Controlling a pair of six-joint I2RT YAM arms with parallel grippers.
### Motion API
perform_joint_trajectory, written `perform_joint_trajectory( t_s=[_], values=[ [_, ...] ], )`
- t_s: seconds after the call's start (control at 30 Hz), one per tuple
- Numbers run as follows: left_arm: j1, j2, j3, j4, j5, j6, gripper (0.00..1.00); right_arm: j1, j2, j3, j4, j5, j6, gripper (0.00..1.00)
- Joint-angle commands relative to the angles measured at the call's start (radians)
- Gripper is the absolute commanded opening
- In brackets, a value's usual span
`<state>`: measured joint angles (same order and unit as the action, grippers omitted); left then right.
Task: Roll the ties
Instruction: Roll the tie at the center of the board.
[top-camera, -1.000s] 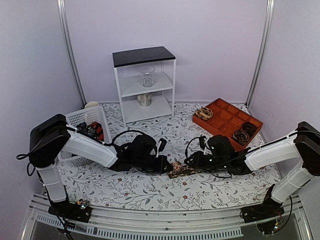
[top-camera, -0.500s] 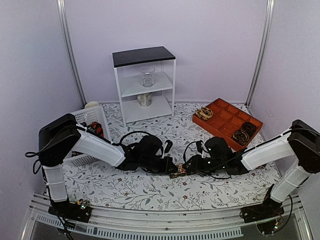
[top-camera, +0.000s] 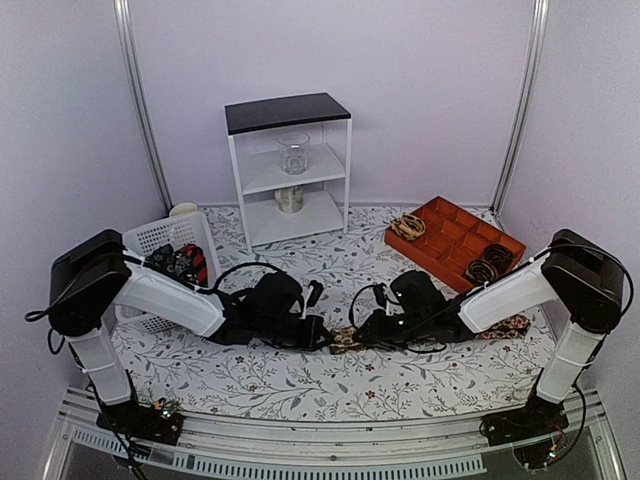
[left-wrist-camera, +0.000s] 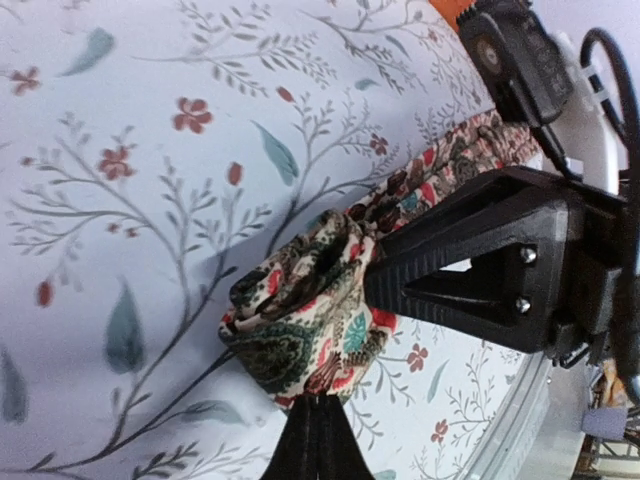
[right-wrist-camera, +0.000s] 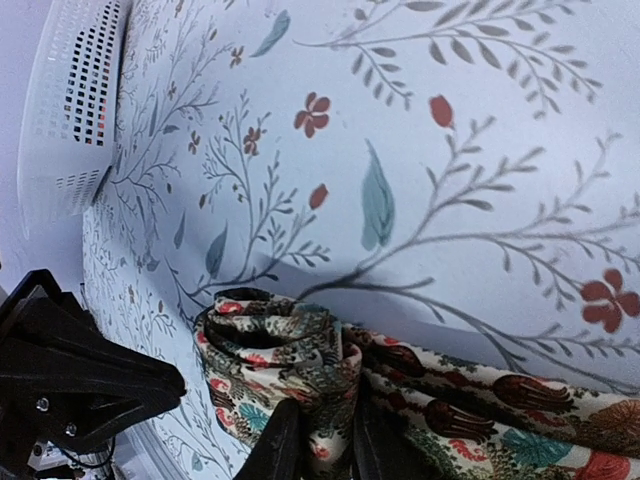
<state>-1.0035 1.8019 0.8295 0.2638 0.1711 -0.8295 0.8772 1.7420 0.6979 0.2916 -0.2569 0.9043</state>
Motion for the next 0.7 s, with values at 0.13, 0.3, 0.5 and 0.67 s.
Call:
perform_joint_trajectory(
  t_s=[0.13,0.3,0.5,0.67],
  values=[
    [0.048,-0.223,-0.171,-0.083,-0.157,0.015,0.00,0.059,0.138,0.165,-0.031,-0.033,0.019,0.18],
    [0.052,-0.257,-0.218,-0.139,-0.218,0.017,0.00,0.063,0.150,0.187,-0.054,-0.017,0.021,0.20],
    [0.056,-0.200,-0.210,-0.111,-0.201,0.040,0.00,0.062,0.133,0.187,-0.079,0.004,0.016,0.24],
    [0.057,-0.138,-0.188,-0.056,-0.160,0.055,0.00,0.060,0.110,0.176,-0.092,0.023,0.012,0.23]
  ],
)
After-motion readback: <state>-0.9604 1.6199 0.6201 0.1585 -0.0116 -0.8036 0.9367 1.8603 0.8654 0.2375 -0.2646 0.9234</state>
